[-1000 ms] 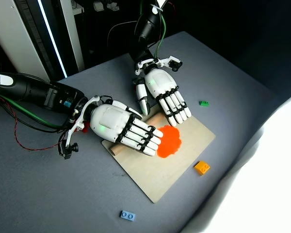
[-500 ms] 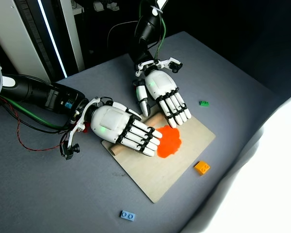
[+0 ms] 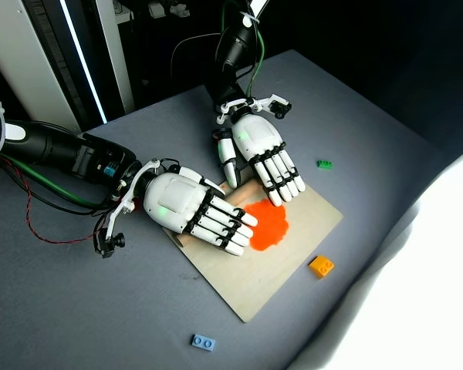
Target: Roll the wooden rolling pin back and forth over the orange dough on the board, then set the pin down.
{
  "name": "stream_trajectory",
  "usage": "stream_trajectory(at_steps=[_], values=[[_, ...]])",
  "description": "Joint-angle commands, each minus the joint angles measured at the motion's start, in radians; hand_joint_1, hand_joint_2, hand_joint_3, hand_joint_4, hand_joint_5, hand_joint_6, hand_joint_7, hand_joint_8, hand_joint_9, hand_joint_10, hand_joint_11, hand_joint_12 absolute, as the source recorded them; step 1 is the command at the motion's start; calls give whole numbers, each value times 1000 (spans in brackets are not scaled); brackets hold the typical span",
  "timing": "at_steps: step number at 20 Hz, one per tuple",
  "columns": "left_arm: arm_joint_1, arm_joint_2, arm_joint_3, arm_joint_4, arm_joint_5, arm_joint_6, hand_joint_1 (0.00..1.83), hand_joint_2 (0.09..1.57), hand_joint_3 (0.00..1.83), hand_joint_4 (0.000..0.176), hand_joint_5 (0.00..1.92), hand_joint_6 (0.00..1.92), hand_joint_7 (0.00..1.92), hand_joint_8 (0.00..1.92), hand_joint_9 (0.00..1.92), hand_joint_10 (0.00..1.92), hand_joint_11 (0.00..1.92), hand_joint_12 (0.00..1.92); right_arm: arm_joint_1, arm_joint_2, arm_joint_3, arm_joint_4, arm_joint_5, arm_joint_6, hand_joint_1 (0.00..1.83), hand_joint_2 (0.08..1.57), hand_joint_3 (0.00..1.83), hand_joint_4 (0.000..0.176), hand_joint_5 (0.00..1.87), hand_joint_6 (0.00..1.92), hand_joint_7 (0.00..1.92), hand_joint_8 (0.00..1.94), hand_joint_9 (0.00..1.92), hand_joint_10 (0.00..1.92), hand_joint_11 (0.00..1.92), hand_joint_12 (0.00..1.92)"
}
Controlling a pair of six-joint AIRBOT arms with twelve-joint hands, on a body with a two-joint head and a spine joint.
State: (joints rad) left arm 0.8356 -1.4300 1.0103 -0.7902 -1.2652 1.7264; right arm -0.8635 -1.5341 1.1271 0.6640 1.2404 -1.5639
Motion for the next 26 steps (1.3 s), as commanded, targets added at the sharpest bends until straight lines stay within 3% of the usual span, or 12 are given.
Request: stream_trajectory(at_steps=[1,11,26], values=[[-8,-1,5,64,-82,3,0,1481,17,0,0,0,0,0,0,0,0,0,9,5,7,-61,98,4,0,1559,8,0,79,1,88,2,31,3,0,0],[-23,-8,37,64,-59,-3,0,1479,12,0,77,28,60,22,11,5,0,0,14,6,28,-39,87,8,0,1556,4,0,99,18,86,12,37,12,23,11],[-50,-20,96,57,-14,-28,0,1474,5,0,0,0,0,0,0,0,0,0,20,5,64,-37,71,23,0,1546,0,0,112,3,82,0,9,0,1,0]])
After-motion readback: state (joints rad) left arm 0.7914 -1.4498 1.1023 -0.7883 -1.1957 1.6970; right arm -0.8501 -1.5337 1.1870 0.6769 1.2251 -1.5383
